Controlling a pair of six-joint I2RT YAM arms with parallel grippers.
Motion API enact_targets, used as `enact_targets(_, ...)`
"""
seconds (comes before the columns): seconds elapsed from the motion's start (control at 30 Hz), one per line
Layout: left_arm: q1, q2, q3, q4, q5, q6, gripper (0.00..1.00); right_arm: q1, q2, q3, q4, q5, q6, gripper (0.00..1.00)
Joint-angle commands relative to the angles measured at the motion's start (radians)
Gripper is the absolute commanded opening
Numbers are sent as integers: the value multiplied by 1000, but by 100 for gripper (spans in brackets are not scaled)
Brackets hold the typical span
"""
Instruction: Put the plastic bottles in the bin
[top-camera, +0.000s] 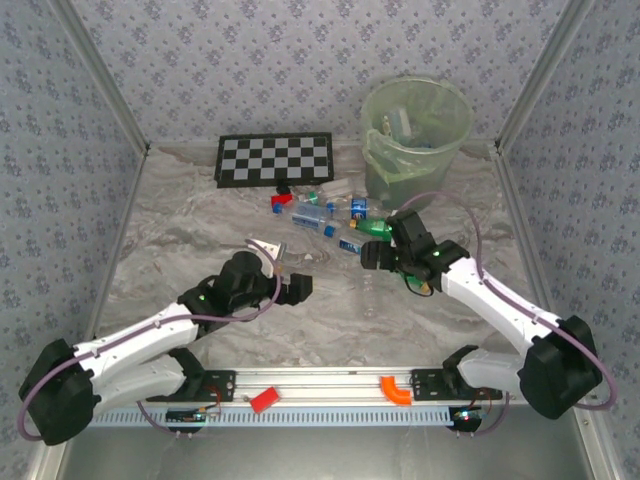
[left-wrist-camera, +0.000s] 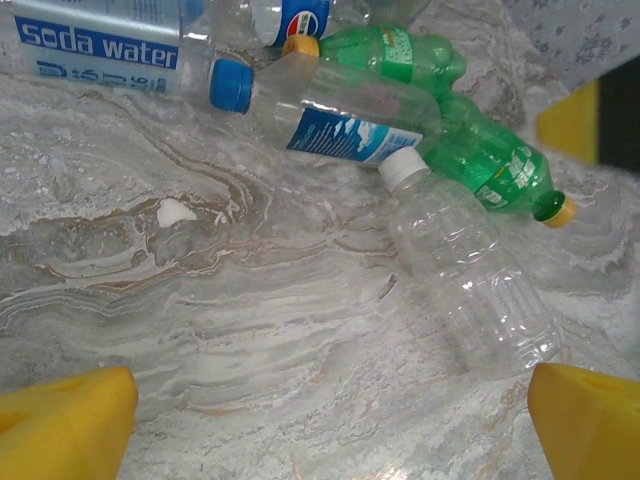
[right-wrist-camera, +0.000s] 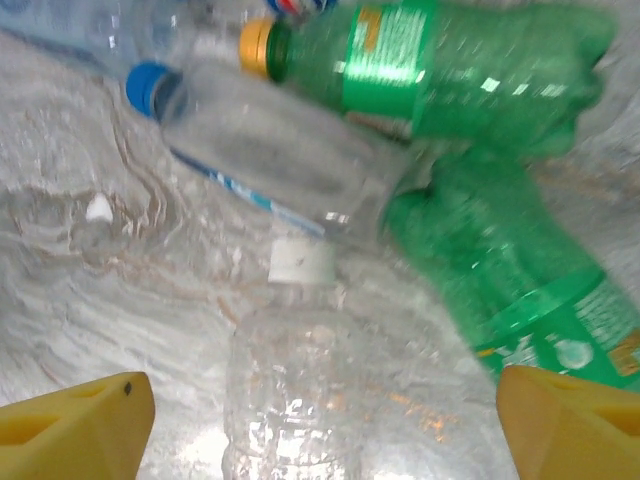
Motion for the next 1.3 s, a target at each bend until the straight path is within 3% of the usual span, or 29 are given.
enact_targets(0.0, -7, -44, 4, 56, 30, -12, 100, 18, 39, -33, 3, -82, 28, 86)
enact_targets(0.5, -7, -136, -18, 1, 35, 7, 100, 75, 267, -24, 37, -161, 36, 76)
enact_targets(0.7, -7, -158, -25, -8, 24, 10, 100, 70, 295, -8, 32, -183, 22, 62)
enact_targets(0.87, -7, -167, -26, -17, 18, 10, 100, 71, 226, -12, 29, -165, 31, 56)
enact_targets(1.27, -6, -173, -3, -6, -11, 21, 100, 67, -19, 92, -89, -104, 21, 54)
